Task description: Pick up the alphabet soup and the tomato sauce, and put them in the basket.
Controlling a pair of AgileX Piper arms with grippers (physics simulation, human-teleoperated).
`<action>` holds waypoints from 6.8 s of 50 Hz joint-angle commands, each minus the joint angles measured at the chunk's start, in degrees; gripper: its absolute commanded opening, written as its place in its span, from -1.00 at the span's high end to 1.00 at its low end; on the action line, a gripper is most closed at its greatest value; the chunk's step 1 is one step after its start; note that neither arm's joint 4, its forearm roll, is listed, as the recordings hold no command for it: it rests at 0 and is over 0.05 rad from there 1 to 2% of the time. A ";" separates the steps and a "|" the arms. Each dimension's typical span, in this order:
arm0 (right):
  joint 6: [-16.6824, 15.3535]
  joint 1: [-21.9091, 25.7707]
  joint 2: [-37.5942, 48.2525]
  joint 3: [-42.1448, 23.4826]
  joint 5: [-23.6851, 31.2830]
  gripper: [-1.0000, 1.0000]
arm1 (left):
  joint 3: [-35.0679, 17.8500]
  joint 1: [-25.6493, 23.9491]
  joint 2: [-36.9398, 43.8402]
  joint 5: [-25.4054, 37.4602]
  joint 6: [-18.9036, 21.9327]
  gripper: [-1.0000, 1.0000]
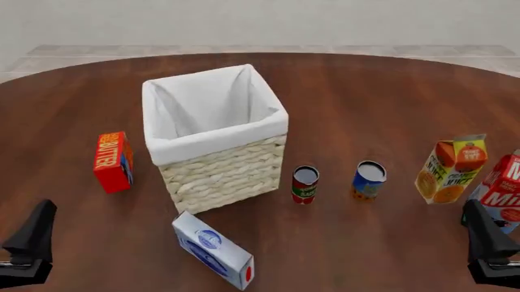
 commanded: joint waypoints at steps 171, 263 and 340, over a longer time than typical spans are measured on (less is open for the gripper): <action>-5.21 11.74 63.37 -20.20 -17.71 -1.00 | -0.18 -0.01 0.33 -0.08 0.00 -1.00; -6.07 9.01 88.01 -21.41 -35.98 -1.00 | -0.18 0.00 0.31 -0.08 0.00 -1.00; -5.86 9.01 98.88 -24.38 -40.30 -1.00 | -0.18 0.00 0.32 -0.08 -0.03 -1.00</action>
